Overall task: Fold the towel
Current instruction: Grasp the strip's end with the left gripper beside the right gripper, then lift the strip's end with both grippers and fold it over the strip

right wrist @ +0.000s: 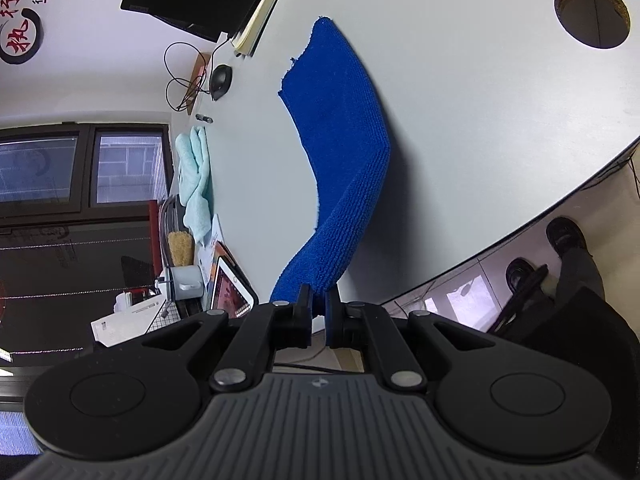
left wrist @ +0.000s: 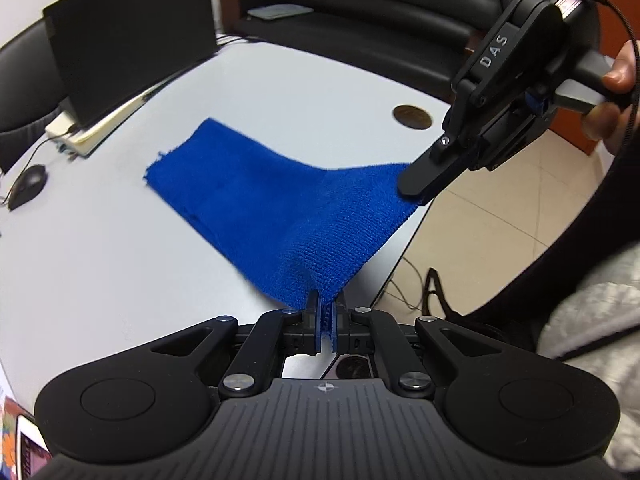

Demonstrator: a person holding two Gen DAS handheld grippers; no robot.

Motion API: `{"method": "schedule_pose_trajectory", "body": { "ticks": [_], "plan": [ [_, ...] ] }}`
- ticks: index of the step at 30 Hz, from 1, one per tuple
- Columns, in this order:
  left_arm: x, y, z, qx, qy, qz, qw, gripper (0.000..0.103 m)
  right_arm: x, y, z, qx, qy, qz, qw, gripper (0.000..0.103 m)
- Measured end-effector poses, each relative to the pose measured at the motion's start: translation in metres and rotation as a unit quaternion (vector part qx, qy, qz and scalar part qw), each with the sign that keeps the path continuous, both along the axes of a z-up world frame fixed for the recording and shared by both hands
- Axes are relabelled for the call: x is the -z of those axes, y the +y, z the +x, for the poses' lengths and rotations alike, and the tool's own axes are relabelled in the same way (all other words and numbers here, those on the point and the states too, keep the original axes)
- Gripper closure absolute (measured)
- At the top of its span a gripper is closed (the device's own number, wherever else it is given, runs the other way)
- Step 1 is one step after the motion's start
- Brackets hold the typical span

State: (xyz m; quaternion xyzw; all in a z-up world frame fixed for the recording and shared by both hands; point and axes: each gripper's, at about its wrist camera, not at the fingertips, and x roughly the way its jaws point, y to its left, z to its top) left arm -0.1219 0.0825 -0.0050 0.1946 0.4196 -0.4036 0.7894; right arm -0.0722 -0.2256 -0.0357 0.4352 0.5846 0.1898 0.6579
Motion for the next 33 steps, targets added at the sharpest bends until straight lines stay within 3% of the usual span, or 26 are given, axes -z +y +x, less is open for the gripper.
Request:
{"method": "schedule_pose_trajectory", "body": {
  "ticks": [7, 16, 33],
  "plan": [
    [-0.020, -0.006, 0.016, 0.009, -0.014, 0.000, 0.9999, 0.098, -0.007, -0.008, 0.009, 0.018, -0.001, 0.015, 1.000, 0.097],
    [-0.036, -0.012, 0.066, -0.036, -0.031, -0.008, 0.9988, 0.098, -0.015, -0.008, 0.047, 0.037, -0.020, 0.031, 0.999, 0.097],
    [-0.045, -0.025, 0.122, -0.119, -0.054, -0.012, 0.9913, 0.097, -0.029, -0.001, 0.132, 0.018, -0.068, 0.005, 0.997, 0.097]
  ]
}}
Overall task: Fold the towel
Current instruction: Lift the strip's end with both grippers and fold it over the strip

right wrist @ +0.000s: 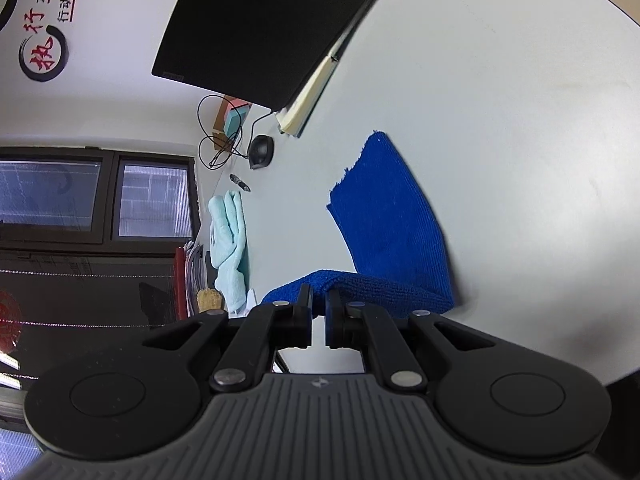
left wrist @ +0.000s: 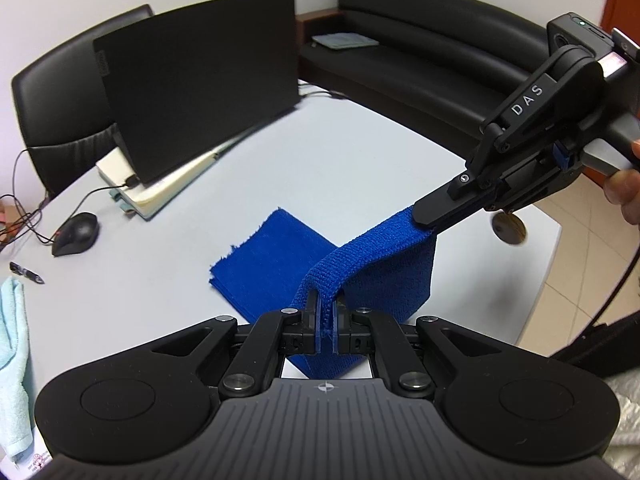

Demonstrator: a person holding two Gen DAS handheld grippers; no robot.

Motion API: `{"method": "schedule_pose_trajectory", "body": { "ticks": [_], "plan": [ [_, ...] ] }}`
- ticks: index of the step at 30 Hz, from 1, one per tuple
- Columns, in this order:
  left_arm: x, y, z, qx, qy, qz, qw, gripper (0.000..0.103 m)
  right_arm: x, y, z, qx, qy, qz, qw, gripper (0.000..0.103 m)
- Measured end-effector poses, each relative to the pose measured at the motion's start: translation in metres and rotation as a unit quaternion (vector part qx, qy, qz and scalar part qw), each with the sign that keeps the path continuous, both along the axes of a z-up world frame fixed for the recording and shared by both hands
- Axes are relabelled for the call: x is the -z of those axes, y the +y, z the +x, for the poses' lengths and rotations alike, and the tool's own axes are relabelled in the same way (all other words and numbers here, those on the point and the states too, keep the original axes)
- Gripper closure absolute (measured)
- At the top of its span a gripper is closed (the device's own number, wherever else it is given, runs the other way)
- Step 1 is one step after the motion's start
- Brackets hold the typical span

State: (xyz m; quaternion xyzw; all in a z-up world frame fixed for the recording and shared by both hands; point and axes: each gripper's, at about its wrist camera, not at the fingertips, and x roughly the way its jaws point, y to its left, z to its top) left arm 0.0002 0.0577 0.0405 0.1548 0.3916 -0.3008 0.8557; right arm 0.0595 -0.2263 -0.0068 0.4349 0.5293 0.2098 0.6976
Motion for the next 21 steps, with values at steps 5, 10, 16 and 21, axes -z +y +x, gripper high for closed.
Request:
{"method": "schedule_pose_trajectory", "body": {
  "ticks": [5, 10, 16, 21],
  "plan": [
    [0.000, 0.000, 0.015, -0.025, 0.002, -0.002, 0.9997, 0.097, -0.003, 0.008, 0.022, -0.009, -0.014, -0.003, 1.000, 0.097],
    [0.004, 0.007, 0.031, -0.059, 0.011, -0.004, 0.9982, 0.097, -0.002, 0.019, 0.044, -0.022, -0.022, -0.003, 1.000, 0.097],
    [0.008, 0.019, 0.050, -0.099, 0.021, -0.004, 0.9948, 0.096, 0.000, 0.035, 0.067, -0.050, -0.017, -0.003, 0.999, 0.097],
    [0.013, 0.030, 0.065, -0.130, 0.035, -0.008, 0.9909, 0.096, 0.003, 0.050, 0.081, -0.067, -0.016, -0.014, 0.998, 0.097]
  ]
}}
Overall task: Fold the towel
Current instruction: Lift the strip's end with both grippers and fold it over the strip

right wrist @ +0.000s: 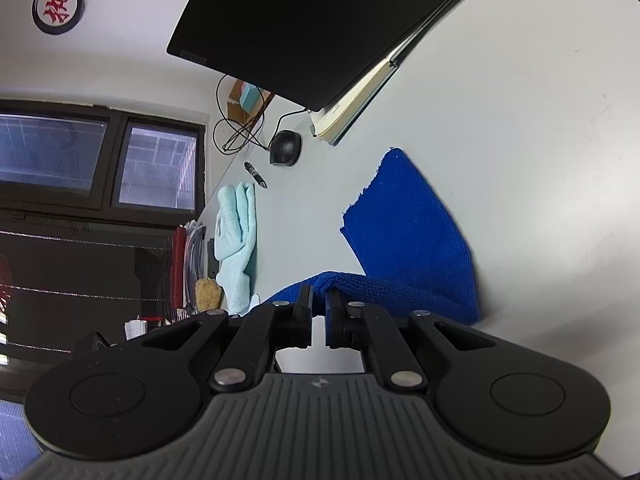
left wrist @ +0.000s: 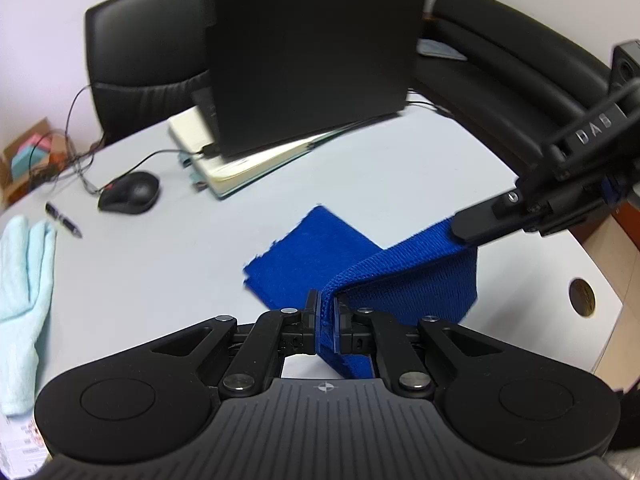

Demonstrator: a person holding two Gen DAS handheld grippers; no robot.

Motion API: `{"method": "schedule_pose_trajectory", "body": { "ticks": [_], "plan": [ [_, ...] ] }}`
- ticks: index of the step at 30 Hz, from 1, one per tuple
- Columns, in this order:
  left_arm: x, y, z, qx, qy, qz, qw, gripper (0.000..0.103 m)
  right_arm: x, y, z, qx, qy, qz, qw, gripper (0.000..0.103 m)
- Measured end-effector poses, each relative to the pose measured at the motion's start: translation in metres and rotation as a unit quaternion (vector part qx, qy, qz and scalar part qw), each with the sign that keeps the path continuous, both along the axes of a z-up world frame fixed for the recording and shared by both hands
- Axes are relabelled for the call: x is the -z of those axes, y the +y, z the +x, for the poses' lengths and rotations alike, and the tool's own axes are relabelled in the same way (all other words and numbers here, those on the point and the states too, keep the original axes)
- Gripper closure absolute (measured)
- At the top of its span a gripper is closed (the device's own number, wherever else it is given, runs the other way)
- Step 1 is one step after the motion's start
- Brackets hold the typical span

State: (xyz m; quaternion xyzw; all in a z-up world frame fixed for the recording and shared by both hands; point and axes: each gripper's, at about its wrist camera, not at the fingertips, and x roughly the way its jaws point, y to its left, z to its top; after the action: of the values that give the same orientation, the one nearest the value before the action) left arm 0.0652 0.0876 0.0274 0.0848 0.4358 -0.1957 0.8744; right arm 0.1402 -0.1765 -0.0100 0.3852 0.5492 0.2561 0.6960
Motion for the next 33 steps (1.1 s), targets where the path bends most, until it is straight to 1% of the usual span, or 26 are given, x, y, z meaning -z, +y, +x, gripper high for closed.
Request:
{"method": "schedule_pose_trajectory", "body": {
  "ticks": [6, 13, 18, 25, 33],
  "plan": [
    [0.006, 0.003, 0.015, -0.020, 0.007, 0.011, 0.9997, 0.096, 0.000, 0.015, 0.020, -0.002, -0.014, -0.016, 1.000, 0.097],
    [0.016, 0.011, 0.037, -0.047, 0.027, 0.003, 0.9985, 0.096, 0.002, 0.028, 0.041, -0.008, -0.026, -0.027, 0.999, 0.097],
    [0.027, 0.016, 0.053, -0.061, 0.044, 0.003, 0.9972, 0.095, 0.007, 0.043, 0.058, -0.022, -0.035, -0.040, 0.998, 0.097],
    [0.036, 0.030, 0.064, -0.083, 0.057, -0.017, 0.9948, 0.094, 0.018, 0.054, 0.075, -0.033, -0.035, -0.050, 0.998, 0.097],
    [0.044, 0.041, 0.077, -0.112, 0.051, -0.033, 0.9918, 0.094, 0.031, 0.065, 0.094, -0.038, -0.037, -0.056, 0.997, 0.097]
  ]
}}
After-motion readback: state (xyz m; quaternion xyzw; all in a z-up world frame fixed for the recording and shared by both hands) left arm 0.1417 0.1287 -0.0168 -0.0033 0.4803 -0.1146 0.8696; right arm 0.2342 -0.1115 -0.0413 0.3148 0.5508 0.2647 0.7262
